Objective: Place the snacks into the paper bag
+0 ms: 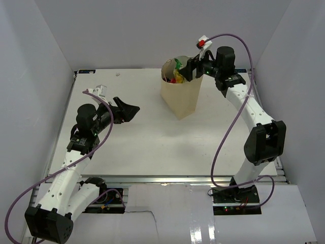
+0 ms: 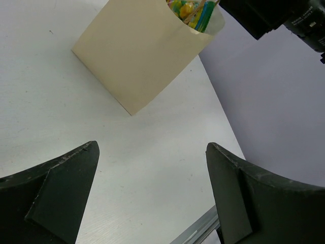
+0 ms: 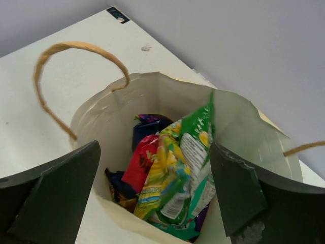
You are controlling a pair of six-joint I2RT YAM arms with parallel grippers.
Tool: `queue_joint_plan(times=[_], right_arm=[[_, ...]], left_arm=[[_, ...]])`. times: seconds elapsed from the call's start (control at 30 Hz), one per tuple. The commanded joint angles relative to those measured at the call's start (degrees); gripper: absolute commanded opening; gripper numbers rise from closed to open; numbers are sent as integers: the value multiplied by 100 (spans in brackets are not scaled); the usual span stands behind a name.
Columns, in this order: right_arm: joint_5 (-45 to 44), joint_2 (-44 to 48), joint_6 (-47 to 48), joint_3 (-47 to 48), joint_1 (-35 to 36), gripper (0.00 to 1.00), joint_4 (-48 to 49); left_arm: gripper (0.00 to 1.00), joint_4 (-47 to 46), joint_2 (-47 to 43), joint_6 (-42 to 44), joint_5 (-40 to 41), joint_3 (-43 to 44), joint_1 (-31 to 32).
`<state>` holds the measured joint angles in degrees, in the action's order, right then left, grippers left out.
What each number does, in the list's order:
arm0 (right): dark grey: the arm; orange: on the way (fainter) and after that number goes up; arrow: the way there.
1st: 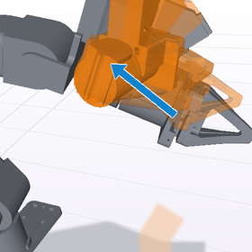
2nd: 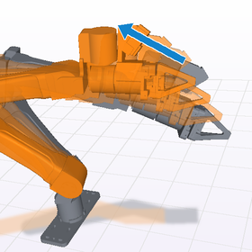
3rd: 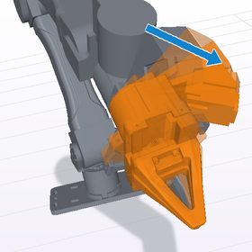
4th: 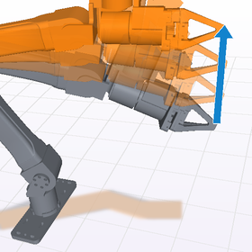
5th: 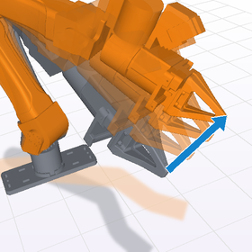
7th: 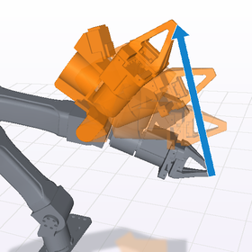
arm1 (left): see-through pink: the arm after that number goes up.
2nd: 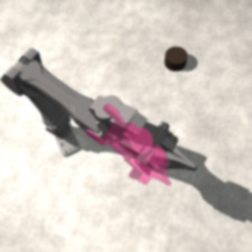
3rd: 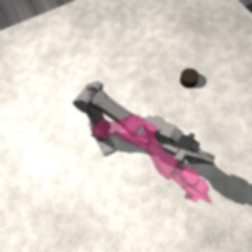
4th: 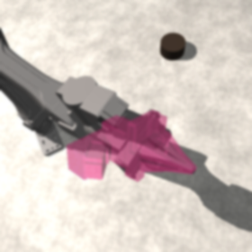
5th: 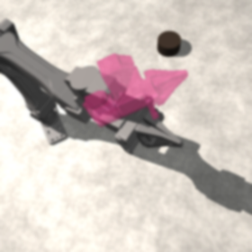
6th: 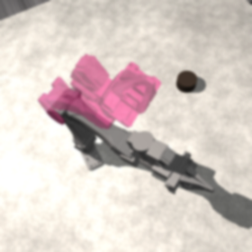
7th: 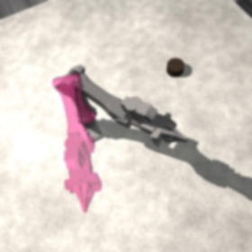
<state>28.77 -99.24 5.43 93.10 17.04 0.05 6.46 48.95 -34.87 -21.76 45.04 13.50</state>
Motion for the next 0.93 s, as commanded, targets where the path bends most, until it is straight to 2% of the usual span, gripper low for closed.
queue_joint_plan(times=[0.0, 0.03, 0.1, 0.2, 0.23, 0.3, 0.4, 0.53, 0.7, 0.9], right_arm=[[646, 782, 274, -177, 10, 95, 320], [516, 1071, 266, -230, 10, 100, 268], [296, 1275, 248, -117, -25, 90, -284], [-492, 1661, -103, -203, -157, 90, -1127], [-1070, 1950, -182, -361, -192, 90, -1261], [-1303, 2476, -25, -1026, -376, 90, -1490], [-2434, 3179, 159, -1958, -499, 90, -1867], [-3147, 3955, 64, -2682, -596, 90, -2070], [-3501, 4562, -367, -3043, -675, 90, -2290], [-3695, 4940, -157, -3219, -675, 90, -2300]], left_arm=[[96, -66, -17, 103, 40, 75, -23], [98, -66, 9, 95, 66, 102, -14], [98, -101, 114, 121, 32, 180, -23], [98, 91, 342, 261, 14, 382, -23], [98, 153, 396, 401, 66, 540, -23], [98, 355, 475, 551, 189, 673, -23], [98, 575, 502, 955, 601, 840, -23], [98, 602, 370, 1132, 796, 788, -23], [98, 488, 361, 1062, 849, 787, -23], [98, 488, 265, 798, 813, 665, -14]])
